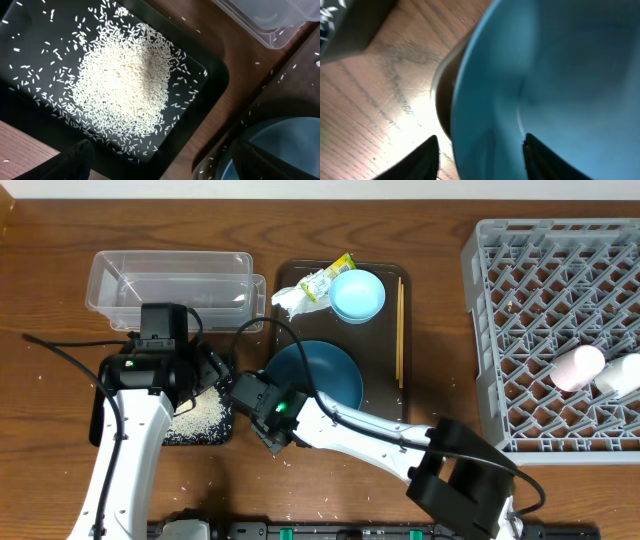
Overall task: Sort waste into correct bins and load items into the dishwasher rack
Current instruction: 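Lower the right gripper to the blue plate's near rim and close it, then lift the blue plate and carry it right over the grey rack, then lower the blue plate into the rack's back section and release it, then move the right gripper from the rack over the light-blue bowl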
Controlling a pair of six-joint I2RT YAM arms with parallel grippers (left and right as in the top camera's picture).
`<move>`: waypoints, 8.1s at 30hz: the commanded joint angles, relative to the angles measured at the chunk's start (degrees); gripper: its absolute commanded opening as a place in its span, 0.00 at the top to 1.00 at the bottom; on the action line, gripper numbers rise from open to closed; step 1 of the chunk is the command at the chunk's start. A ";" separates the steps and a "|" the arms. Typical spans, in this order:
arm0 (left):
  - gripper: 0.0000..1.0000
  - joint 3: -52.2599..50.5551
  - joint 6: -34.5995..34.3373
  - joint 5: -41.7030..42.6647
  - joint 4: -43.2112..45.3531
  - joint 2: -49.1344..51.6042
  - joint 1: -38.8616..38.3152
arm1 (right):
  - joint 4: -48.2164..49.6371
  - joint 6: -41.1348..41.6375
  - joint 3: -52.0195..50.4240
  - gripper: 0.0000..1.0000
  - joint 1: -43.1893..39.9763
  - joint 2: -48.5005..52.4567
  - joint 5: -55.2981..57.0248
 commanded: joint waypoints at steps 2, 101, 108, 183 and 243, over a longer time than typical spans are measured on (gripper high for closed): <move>0.10 0.98 0.76 -0.70 -0.22 0.26 0.28 | -0.44 0.98 -0.37 0.60 0.59 1.11 0.81; 0.10 0.98 0.76 -0.70 -0.22 0.26 0.28 | 58.62 23.41 -0.17 0.99 -91.25 -7.15 -73.24; 0.10 0.98 0.79 -0.70 -0.22 0.26 0.28 | 57.61 25.81 -0.17 0.99 -95.06 -6.67 -74.75; 0.10 0.98 0.79 -0.70 -0.22 0.26 0.28 | 14.75 11.17 -0.15 0.01 -108.63 -22.91 -46.31; 0.10 0.98 0.76 -0.70 -0.22 0.26 0.28 | -9.11 3.93 -0.20 0.01 -41.75 -28.30 -10.82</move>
